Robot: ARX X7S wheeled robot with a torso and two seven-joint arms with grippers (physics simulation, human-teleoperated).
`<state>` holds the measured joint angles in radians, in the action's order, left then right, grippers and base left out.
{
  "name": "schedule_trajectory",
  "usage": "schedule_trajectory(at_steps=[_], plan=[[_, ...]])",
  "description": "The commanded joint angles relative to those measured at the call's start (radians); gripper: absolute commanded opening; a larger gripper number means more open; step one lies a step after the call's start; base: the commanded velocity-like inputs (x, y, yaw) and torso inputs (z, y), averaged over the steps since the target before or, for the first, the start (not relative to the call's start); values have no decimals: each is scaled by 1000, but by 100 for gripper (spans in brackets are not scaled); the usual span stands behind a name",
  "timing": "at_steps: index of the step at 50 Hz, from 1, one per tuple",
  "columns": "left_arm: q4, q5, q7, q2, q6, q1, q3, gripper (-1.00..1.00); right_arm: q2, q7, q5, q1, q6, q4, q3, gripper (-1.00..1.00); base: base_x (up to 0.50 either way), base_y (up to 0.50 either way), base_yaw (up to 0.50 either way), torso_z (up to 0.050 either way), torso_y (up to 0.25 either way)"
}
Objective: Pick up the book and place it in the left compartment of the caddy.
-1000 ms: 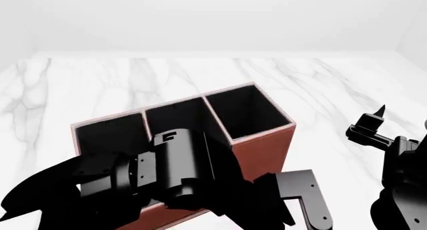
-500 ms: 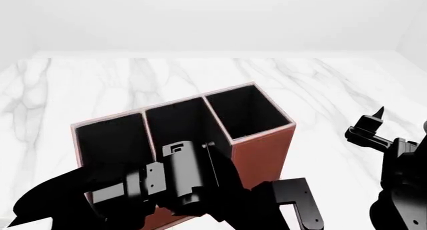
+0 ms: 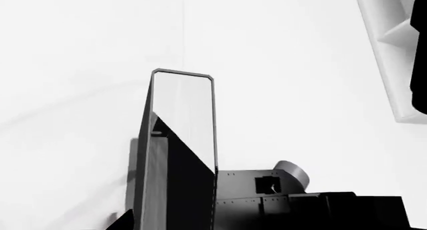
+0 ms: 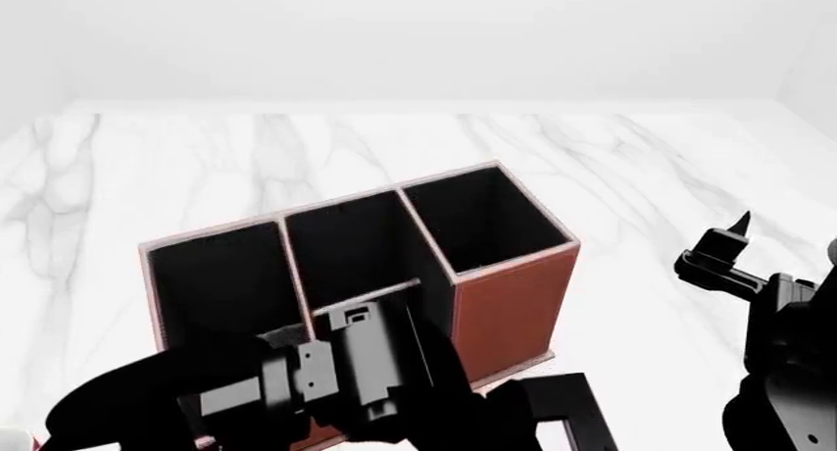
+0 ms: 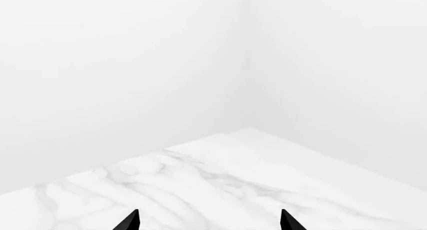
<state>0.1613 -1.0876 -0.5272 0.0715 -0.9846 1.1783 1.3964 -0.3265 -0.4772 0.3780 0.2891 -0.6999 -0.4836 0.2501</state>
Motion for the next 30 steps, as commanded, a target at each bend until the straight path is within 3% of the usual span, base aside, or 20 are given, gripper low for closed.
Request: schedule_trajectory(at_steps=[1,6,7,24,30], plan=[[13,1,-1,-1,2,-14,12,100,0,-2,0,-3,8,4,-3,100,0,0,0,0,0],[12,-1,2,-1,2,-17,15,100,0,-2,1,-6,12,6,-1,100,0,0,0,0,0],[15,-7,14,-1,-3,-19,8,-100,0,-2,1,-9,14,6,-2,100,0,0,0,0,0],[-32,-33,45,19,-37,-5,8,-100,-6,-12,9,8,0,0,-1,100,0,0,0,0,0],[-154,-126,171,66,-127,23,-46,-100,-10,-16,18,14,-11,-5,6,100,0,0,0,0,0]])
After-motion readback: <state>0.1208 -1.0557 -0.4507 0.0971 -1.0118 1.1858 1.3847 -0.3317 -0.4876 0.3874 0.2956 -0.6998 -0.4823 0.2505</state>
